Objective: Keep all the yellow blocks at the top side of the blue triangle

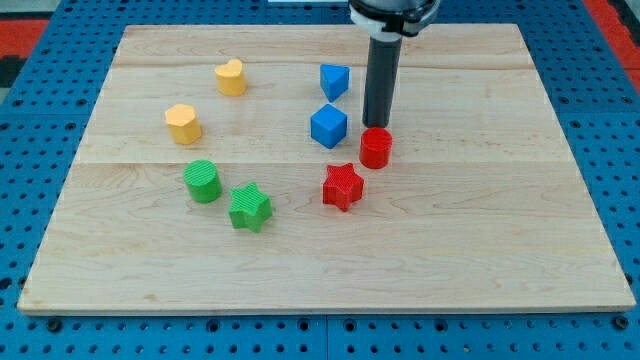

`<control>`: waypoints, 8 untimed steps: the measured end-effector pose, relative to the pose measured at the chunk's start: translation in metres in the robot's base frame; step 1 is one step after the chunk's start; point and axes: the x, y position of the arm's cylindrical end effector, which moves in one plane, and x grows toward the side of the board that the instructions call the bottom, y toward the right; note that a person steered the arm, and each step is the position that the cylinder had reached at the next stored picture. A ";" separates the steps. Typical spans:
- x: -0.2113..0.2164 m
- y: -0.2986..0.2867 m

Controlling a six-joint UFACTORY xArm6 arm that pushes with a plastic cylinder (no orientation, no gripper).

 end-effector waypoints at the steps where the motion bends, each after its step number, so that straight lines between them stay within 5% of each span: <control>1: 0.023 -0.001; 4: 0.023 -0.250; 5: -0.010 -0.264; 8: -0.098 -0.178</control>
